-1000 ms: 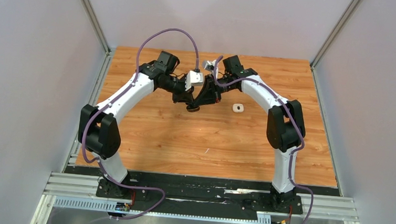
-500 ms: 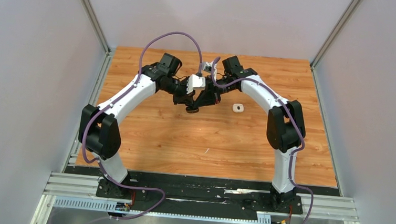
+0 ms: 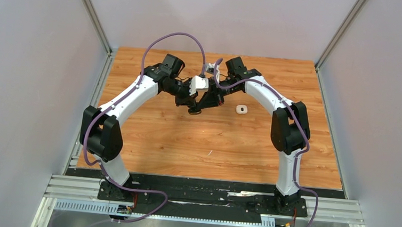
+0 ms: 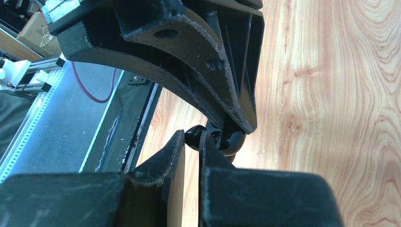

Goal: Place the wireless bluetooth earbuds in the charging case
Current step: Place the earbud in the charging case.

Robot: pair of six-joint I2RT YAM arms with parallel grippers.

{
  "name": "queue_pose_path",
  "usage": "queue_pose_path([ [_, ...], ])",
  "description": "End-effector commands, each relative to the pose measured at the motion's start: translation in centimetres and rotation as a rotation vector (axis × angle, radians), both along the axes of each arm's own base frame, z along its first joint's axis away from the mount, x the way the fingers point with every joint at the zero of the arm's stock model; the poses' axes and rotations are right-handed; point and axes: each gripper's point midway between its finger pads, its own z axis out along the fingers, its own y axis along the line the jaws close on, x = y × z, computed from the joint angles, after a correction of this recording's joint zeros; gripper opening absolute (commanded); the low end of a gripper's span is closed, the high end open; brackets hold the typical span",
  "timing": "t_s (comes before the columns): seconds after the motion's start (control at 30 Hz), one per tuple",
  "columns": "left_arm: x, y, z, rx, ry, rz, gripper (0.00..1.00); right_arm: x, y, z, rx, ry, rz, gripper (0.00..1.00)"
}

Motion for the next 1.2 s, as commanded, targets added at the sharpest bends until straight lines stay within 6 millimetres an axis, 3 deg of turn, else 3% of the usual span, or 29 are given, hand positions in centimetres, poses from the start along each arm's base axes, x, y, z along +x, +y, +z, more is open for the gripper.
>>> queue_pose_path([
  [0.0,-0.7,-0.5,2.6,-0.051,-0.052,-0.037,0.0,0.5,0.0,2.2,0.017,-0.091,-0.01,0.0],
  [0.33,-0.9,-1.1,3.3,-0.081,-0.041,-0.044,0.0,1.5,0.1,0.8,-0.047,-0.099,-0.049,0.01],
  [0.5,-0.9,-1.2,3.3,-0.085,-0.033,-0.042,0.0,1.1,0.2,1.2,-0.026,-0.095,-0.031,0.02],
  [1.17,-0.9,-1.9,3.5,-0.115,0.034,-0.013,0.0,0.8,0.7,1.1,-0.031,-0.082,-0.02,0.22],
])
